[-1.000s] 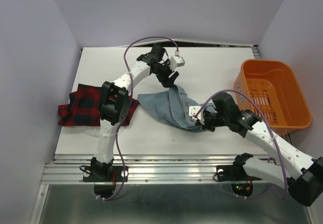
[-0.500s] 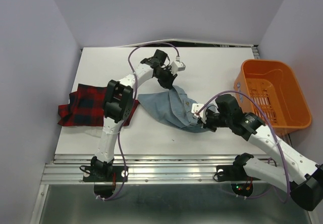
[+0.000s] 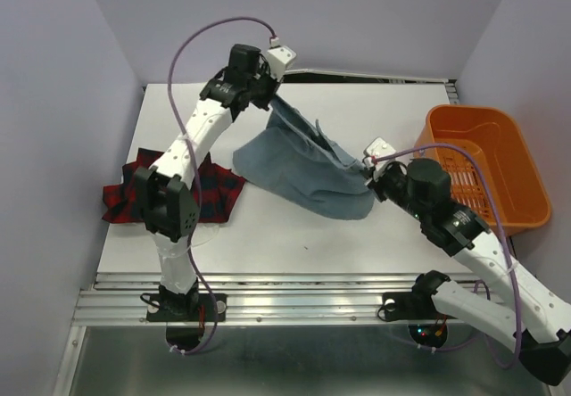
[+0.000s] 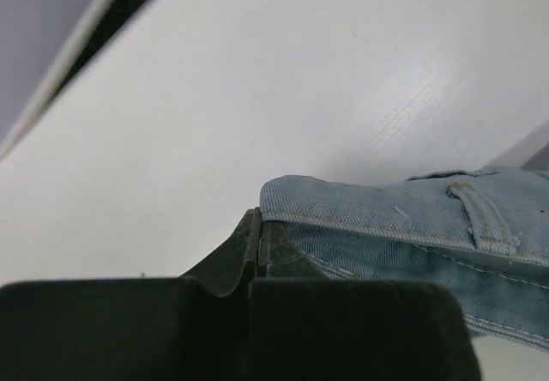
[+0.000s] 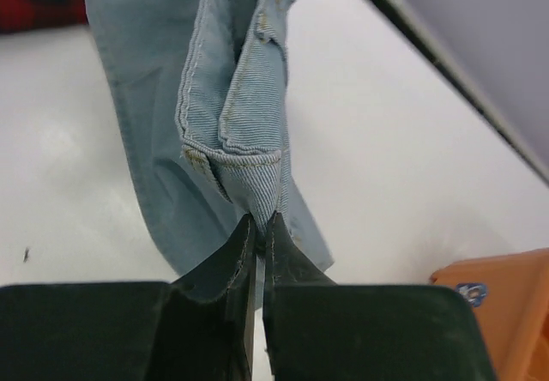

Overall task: Fold and stack the skirts
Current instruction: Flatten the skirt out

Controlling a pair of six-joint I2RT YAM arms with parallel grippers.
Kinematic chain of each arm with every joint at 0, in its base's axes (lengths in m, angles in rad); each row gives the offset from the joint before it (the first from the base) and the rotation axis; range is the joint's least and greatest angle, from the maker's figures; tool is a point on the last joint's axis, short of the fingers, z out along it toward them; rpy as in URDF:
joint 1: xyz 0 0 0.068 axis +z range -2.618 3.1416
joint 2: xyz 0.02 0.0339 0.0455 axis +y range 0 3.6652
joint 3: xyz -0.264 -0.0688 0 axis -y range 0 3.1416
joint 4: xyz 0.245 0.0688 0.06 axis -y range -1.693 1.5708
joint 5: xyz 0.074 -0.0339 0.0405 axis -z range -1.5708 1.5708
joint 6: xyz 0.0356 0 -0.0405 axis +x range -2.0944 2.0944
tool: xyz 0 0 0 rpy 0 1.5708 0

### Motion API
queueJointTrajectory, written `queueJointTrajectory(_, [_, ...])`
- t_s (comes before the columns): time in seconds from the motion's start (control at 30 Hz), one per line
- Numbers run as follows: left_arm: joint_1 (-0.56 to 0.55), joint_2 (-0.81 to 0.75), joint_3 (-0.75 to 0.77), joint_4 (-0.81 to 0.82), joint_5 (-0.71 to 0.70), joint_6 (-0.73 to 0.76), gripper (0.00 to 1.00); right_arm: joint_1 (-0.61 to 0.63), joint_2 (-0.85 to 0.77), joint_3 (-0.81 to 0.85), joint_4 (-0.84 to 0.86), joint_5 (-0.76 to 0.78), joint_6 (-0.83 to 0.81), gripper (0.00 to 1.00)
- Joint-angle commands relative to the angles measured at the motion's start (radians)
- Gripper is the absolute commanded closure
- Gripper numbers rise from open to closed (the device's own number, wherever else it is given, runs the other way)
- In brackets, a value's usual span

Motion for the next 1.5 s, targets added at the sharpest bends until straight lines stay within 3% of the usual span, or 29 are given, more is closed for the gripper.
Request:
queueJointTrajectory(0.0, [0.052, -0.203, 0.065, 0.114, -0.291, 0.064, 1.0, 0.01, -0.027, 0.133, 0.173, 0.241, 0.027, 0.99])
queueJointTrajectory(0.23, [0.051, -0.226, 0.214, -0.073, -0.354, 0.11, 1.0, 0.01, -0.019, 0.27, 0.229, 0.21, -0.042, 0.99])
queueJointTrajectory(0.5, [0.049, -0.291, 0.142, -0.09, -0.45, 0.134, 1.0, 0.01, 0.011, 0.276, 0.259, 0.253, -0.103, 0.99])
queueJointTrajectory(0.63, [0.043, -0.257, 0.151, -0.105, -0.452, 0.151, 1.0, 0.01, 0.066, 0.207, 0.361, 0.273, -0.168, 0.99])
queueJointTrajectory(0.7, [0.041, -0.228, 0.165, -0.099, -0.458, 0.162, 1.0, -0.042, 0.103, 0.19, 0.435, 0.281, -0.179, 0.99])
queueJointTrajectory(0.77, [0.041, -0.159, 0.179, -0.084, -0.469, 0.185, 1.0, -0.13, 0.178, 0.192, 0.505, 0.192, -0.14, 0.99])
queueJointTrajectory(0.8, [0.043, -0.13, 0.212, -0.082, -0.472, 0.191, 1.0, -0.24, 0.213, 0.213, 0.527, 0.152, -0.121, 0.99])
queueJointTrajectory(0.87, [0.043, -0.017, 0.283, -0.084, -0.478, 0.197, 0.92, -0.334, 0.302, 0.26, 0.585, 0.079, -0.067, 0.99])
queueJointTrajectory(0.93, [0.044, 0.118, 0.451, -0.084, -0.484, 0.196, 0.87, -0.445, 0.448, 0.369, 0.614, 0.007, -0.015, 0.99])
queueJointTrajectory(1.0, [0.043, 0.206, 0.638, -0.069, -0.492, 0.202, 0.86, -0.479, 0.576, 0.443, 0.634, -0.05, 0.011, 0.99])
queueJointTrajectory(1.07, [0.034, 0.27, 0.685, 0.039, -0.538, 0.226, 0.9, -0.508, 0.658, 0.572, 0.637, -0.125, 0.045, 0.99])
queueJointTrajectory(1.13, [0.034, 0.242, 0.603, 0.246, -0.576, 0.234, 1.0, -0.52, 0.768, 0.694, 0.648, -0.15, 0.062, 0.99])
queueJointTrajectory(1.2, [0.05, 0.203, 0.486, 0.397, -0.584, 0.179, 1.0, -0.53, 0.838, 0.78, 0.68, -0.136, 0.07, 0.99])
queueJointTrajectory(1.37, [0.127, 0.124, 0.506, 0.572, -0.388, -0.058, 1.0, -0.551, 1.033, 1.136, 0.743, -0.081, 0.157, 0.99])
queueJointTrajectory(1.47, [0.179, 0.056, 0.444, 0.718, -0.285, -0.144, 1.0, -0.551, 1.064, 1.239, 0.745, -0.109, 0.174, 0.99])
